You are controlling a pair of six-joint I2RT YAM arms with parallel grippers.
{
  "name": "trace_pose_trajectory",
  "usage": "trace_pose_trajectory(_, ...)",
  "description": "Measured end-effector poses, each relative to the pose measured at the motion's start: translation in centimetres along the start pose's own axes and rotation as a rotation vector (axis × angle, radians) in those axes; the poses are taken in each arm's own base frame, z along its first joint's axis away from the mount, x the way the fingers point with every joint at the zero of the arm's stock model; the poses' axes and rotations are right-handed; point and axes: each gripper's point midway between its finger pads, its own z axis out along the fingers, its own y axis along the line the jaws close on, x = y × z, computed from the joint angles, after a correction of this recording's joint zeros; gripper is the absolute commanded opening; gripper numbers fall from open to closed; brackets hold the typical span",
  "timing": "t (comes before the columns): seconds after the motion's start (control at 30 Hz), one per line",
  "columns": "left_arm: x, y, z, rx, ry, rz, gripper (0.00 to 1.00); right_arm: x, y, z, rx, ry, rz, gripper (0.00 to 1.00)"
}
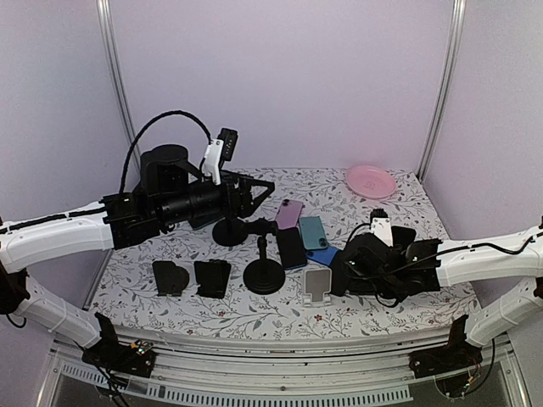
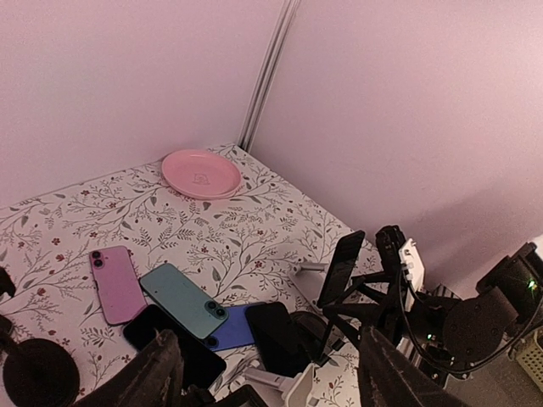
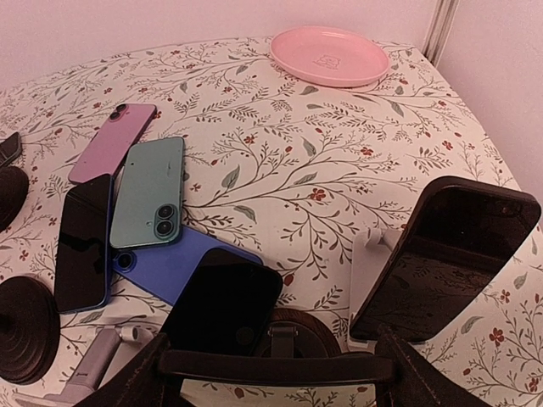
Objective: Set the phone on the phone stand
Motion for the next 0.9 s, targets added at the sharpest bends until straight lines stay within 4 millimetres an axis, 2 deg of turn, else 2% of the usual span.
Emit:
trace_pose_trajectory(0.27, 0.16, 0.13, 0.02, -0.003, 0.003, 0.0, 0.71, 0.15, -0.04, 0.03, -0.001, 0.004, 0.018, 0.39)
trace_pose_trajectory(0.37, 0.16, 0.16, 0.02, -0.004, 0.003, 0.0, 0.71, 0.18, -0.12, 0.02, -0.002, 0.0, 0.024, 0.44)
trace_pose_trajectory(0.73, 0.15, 0.18, 0.02, -0.004, 0.003, -0.001, 0.71, 0.16, -0.16, -0.24, -0.027, -0.011, 0.024, 0.52)
trace_pose_trajectory(0.9, 0.15, 0.18, 0.02, -0.004, 0.003, -0.001, 0.71, 0.22, 0.03, -0.38, -0.038, -0.008, 0.009, 0.6)
